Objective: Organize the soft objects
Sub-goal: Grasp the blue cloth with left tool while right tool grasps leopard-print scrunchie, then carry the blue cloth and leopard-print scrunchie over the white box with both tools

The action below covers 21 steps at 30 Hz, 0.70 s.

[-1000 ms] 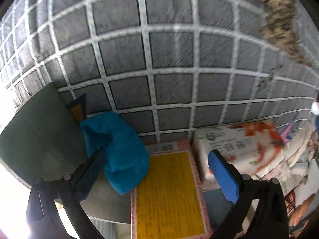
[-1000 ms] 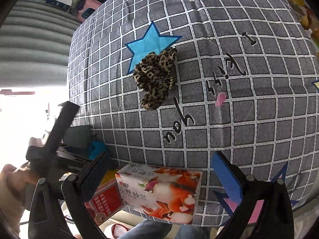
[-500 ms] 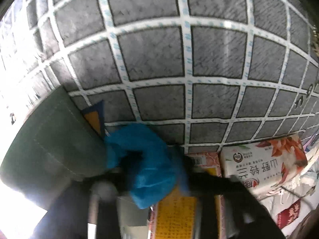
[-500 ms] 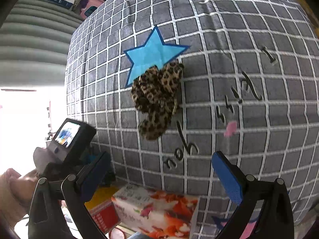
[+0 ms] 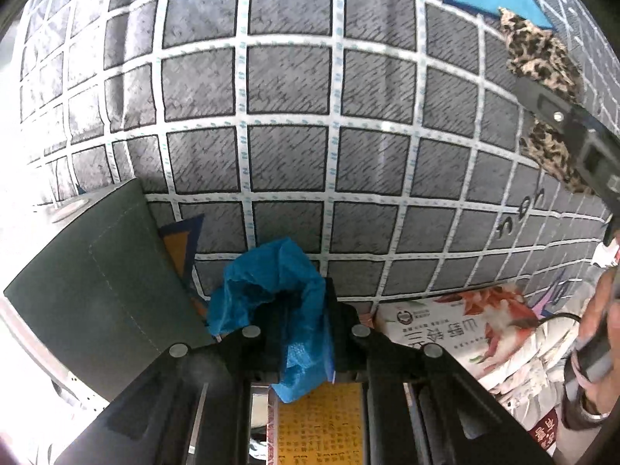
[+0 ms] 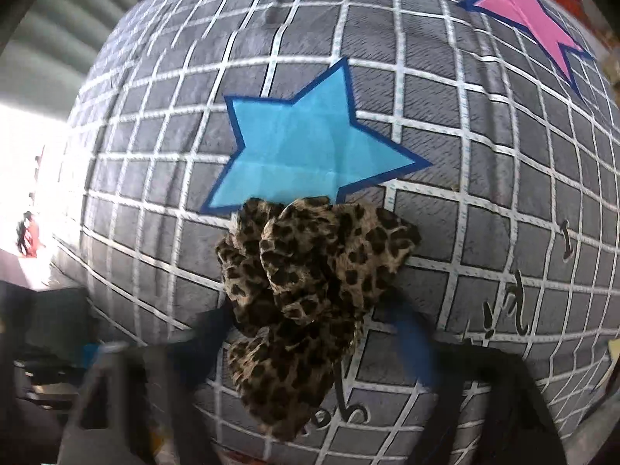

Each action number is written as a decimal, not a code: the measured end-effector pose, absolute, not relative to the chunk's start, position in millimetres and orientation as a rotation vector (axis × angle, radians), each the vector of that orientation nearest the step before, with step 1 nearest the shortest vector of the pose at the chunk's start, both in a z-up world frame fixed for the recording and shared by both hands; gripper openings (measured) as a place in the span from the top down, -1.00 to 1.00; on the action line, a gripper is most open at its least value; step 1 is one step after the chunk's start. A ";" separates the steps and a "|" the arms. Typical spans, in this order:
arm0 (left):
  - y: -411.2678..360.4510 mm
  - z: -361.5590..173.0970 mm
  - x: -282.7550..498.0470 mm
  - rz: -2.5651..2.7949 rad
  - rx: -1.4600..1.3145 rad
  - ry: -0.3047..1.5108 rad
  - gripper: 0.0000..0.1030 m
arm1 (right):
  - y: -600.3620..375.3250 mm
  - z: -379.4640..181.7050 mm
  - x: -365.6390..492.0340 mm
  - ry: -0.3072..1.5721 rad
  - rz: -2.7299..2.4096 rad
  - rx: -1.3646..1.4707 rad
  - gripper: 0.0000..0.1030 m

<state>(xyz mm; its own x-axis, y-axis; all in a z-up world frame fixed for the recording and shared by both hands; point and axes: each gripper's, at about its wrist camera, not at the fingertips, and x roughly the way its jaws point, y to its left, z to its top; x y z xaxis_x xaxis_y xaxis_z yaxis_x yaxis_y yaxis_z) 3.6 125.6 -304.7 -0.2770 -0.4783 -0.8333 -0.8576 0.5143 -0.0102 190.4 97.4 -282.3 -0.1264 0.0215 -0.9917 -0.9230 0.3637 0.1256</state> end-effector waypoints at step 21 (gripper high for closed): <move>68.1 -94.2 14.4 0.516 -0.676 1.473 0.71 | -16.7 -181.3 222.6 1.501 0.988 -0.549 0.30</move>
<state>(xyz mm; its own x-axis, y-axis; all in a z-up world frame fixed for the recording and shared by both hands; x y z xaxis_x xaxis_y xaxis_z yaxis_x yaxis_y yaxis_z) 14.4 68.1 -94.2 0.0484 -0.0882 -0.9949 -0.6900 0.7173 -0.0972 222.6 -16.7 -181.3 -0.1920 0.1971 -0.9614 -0.8053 0.5283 0.2692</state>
